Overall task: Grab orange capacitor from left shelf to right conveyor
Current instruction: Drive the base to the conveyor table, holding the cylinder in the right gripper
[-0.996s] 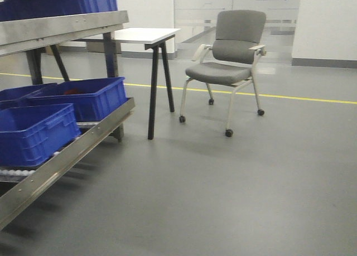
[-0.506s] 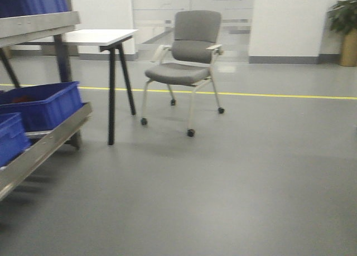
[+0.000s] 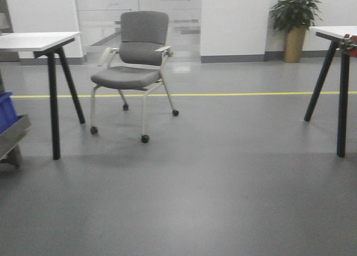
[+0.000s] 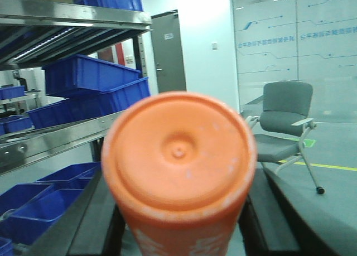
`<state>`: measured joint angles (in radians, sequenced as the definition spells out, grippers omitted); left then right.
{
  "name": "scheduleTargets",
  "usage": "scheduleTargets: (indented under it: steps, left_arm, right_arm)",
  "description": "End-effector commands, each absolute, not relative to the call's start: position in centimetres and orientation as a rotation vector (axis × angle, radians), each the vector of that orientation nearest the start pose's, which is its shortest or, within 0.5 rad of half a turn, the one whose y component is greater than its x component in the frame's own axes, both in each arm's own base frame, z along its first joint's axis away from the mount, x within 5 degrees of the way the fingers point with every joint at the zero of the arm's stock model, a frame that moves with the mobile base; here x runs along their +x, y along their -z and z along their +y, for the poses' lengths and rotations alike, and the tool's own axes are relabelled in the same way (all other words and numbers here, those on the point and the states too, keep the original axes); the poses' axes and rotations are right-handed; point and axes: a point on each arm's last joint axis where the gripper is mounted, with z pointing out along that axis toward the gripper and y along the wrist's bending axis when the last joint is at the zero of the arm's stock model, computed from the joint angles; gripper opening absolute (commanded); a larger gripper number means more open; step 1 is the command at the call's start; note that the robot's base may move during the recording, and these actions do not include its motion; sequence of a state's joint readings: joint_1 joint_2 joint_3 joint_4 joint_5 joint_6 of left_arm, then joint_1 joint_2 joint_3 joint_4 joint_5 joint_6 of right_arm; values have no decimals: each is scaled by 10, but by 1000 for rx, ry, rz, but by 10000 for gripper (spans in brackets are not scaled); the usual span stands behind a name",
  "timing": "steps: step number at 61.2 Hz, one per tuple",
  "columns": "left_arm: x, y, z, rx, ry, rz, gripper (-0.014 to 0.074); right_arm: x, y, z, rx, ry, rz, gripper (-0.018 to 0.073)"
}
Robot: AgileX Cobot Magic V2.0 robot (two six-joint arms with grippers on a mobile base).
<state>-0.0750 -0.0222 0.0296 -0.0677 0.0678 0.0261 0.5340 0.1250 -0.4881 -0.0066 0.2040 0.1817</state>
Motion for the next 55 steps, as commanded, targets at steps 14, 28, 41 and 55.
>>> scheduleTargets:
  steps: [14,28,41,55]
  left_arm:
    - [56,-198,-4,24,104,1492,-125]
    - [56,-198,-4,24,104,1492,-125]
    - [56,-198,-4,24,104,1492,-125]
    - [56,-198,-4,24,104,1492,-125]
  right_arm:
    - [22,-364,13,-229,-603,1218,49]
    - [22,-364,13,-229,-603,1218,49]
    - [22,-364,13,-229,-603,1218,49]
    - [22,-364,13,-229,-603,1218,49]
